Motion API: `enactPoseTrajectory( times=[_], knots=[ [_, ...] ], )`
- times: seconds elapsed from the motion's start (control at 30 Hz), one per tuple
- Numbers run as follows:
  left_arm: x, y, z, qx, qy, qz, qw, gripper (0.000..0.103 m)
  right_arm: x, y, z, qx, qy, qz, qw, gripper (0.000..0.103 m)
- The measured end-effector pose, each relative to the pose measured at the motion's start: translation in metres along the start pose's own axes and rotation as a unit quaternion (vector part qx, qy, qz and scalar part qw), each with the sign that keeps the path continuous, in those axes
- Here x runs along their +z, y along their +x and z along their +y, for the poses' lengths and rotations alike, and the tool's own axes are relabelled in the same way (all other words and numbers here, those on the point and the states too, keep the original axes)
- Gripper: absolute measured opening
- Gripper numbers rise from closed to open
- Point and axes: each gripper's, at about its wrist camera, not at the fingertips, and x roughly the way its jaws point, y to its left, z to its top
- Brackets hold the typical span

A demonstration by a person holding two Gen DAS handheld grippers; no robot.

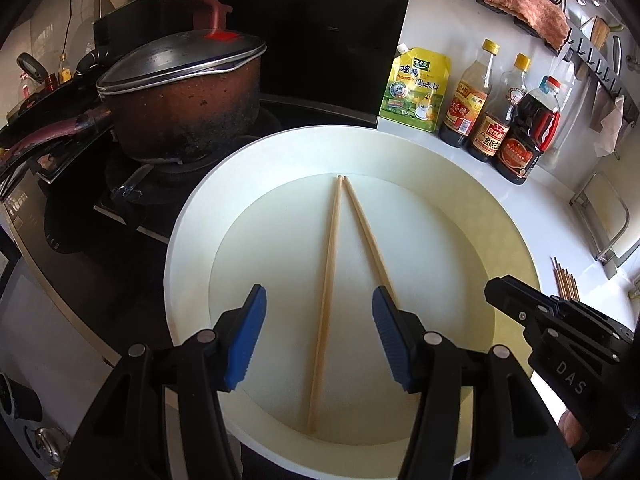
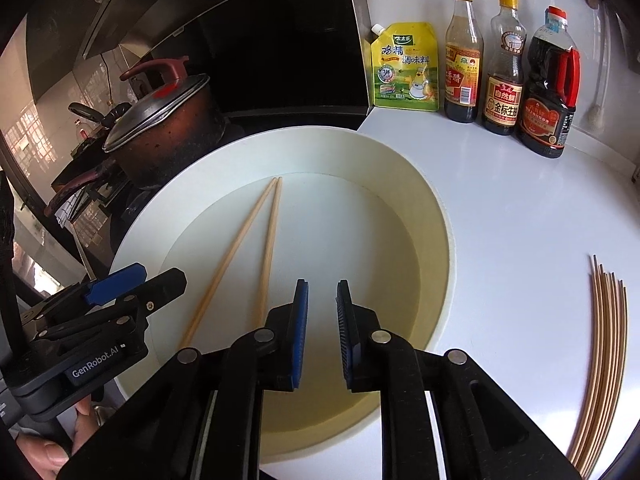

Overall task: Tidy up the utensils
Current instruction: 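Open the right tool to drop the chopstick into the basin, then move the right tool back over the row of chopsticks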

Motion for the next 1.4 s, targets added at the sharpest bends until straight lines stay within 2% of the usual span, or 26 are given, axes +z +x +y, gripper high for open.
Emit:
enactPoseTrajectory(
  times=[0.33, 0.5, 0.57, 0.8, 0.87, 0.97, 1.23, 1.4],
  knots=[
    [-0.017, -0.02, -0.018, -0.003, 0.009, -0.011, 0.9999, 0.06, -0.022, -0.027, -0.017, -0.003, 0.021, -0.021, 1.0, 0.02],
    [-0.025, -0.028, -0.028, -0.002, 0.017, -0.019, 0.9997, 0.071, -0.032, -0.04, -0.02, 0.001, 0.019, -0.043, 0.999, 0.021],
    [-0.028, -0.032, -0.032, 0.0, 0.022, -0.022, 0.9995, 0.072, -0.036, -0.047, -0.019, -0.006, 0.011, -0.055, 0.998, 0.031],
    [-0.038, -0.044, -0.04, -0.002, 0.028, -0.033, 0.9991, 0.077, -0.049, -0.073, -0.029, -0.013, 0.01, -0.08, 0.997, 0.036],
    [-0.041, -0.047, -0.045, -0.004, 0.031, -0.036, 0.9989, 0.079, -0.054, -0.079, -0.033, -0.014, 0.01, -0.085, 0.996, 0.041],
    [-0.047, -0.052, -0.053, -0.01, 0.034, -0.041, 0.9985, 0.085, -0.062, -0.088, -0.041, -0.019, 0.013, -0.09, 0.996, 0.044],
    [-0.064, -0.062, -0.093, -0.039, 0.066, -0.046, 0.996, 0.086, -0.087, -0.11, -0.07, -0.045, 0.03, -0.096, 0.994, 0.052],
    [-0.072, -0.063, -0.125, -0.06, 0.089, -0.049, 0.993, 0.093, -0.105, -0.125, -0.098, -0.072, 0.053, -0.094, 0.992, 0.054]
  ],
)
